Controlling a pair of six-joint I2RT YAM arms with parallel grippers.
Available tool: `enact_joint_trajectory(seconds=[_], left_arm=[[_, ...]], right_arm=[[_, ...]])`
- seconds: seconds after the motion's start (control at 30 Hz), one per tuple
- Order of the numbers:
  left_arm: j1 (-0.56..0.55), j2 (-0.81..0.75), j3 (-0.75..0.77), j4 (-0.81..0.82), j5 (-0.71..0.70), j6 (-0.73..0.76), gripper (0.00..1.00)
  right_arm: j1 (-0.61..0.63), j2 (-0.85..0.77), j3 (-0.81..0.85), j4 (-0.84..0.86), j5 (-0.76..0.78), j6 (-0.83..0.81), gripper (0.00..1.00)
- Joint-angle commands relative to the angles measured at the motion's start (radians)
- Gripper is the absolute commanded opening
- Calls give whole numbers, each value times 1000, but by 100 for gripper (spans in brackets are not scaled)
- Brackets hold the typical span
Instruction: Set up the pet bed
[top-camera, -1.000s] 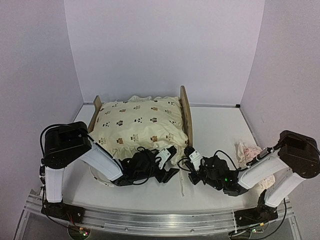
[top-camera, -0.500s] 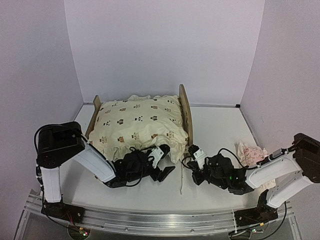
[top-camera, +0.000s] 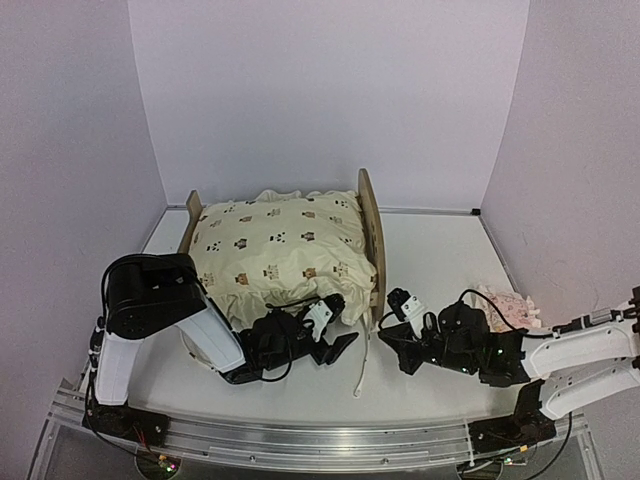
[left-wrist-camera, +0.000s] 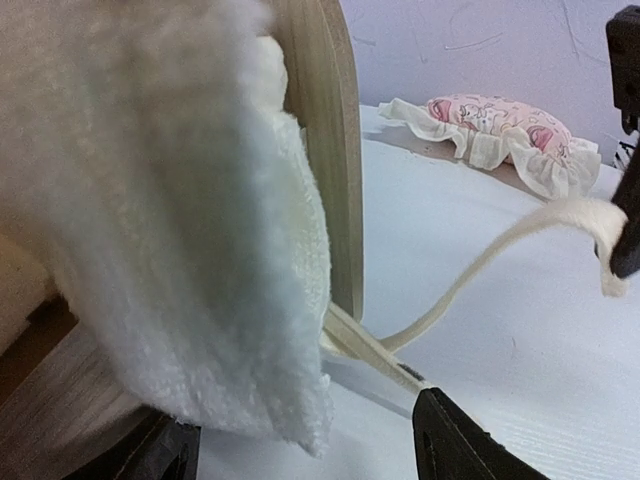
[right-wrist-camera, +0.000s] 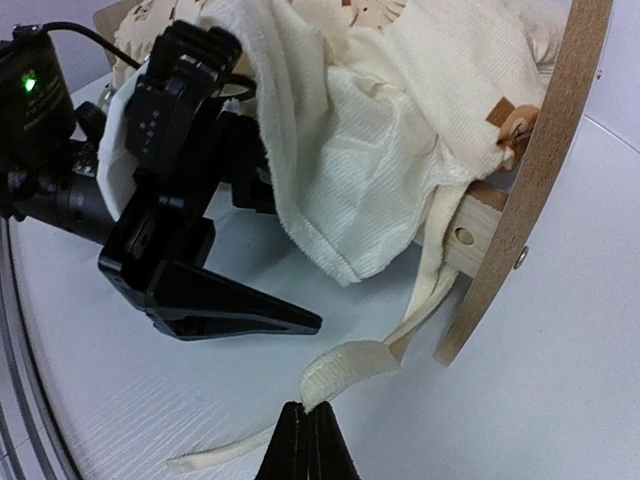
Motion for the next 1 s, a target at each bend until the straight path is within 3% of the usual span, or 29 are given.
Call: enact_joint_trajectory(seconds=[0.0,0.4,0.77,0.97], left_arm=[[7,21,60,106,61,-51,74],[8,118,160,154,68,-89,65],[7,197,212,293,-4,-77,39],[8,209,230,323,2,-82,30]], right_arm=[[5,-62,23,-212,-141,49,0],[5,-72,-13,-289,-195,111,0],[5,-121,-29,-291,-224,127,0],[5,-116,-28,-294,-217,122,0]])
